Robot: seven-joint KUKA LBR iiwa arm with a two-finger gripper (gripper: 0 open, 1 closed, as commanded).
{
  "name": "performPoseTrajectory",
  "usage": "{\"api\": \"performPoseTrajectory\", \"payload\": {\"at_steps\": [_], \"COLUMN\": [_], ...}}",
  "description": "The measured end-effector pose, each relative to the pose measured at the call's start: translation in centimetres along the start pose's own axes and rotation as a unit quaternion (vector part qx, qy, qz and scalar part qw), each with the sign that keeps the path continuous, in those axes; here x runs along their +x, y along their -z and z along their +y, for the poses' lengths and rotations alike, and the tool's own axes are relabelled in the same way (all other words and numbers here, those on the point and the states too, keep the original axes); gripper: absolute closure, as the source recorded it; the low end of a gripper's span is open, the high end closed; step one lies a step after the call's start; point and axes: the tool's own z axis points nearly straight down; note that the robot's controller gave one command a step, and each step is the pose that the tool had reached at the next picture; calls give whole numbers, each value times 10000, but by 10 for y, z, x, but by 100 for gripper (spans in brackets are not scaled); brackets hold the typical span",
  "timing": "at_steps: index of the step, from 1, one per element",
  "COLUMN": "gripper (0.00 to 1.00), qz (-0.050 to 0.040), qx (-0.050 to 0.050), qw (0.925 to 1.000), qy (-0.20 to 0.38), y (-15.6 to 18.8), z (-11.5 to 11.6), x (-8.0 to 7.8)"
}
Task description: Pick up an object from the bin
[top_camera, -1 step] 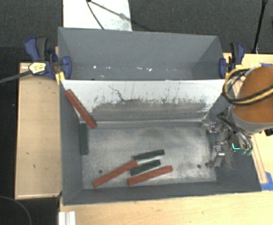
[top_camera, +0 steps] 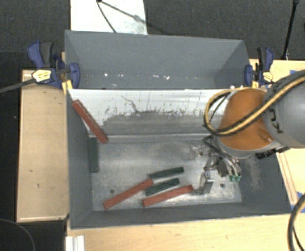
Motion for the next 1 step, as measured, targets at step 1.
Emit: {"api": "performPoseTrajectory", "payload": {"at_steps": [1], "gripper": [0], "qz": [-13], "qx": [10], "qw": [9987], "qy": [516], "y": [-7], "z": [60], "x": [24]}}
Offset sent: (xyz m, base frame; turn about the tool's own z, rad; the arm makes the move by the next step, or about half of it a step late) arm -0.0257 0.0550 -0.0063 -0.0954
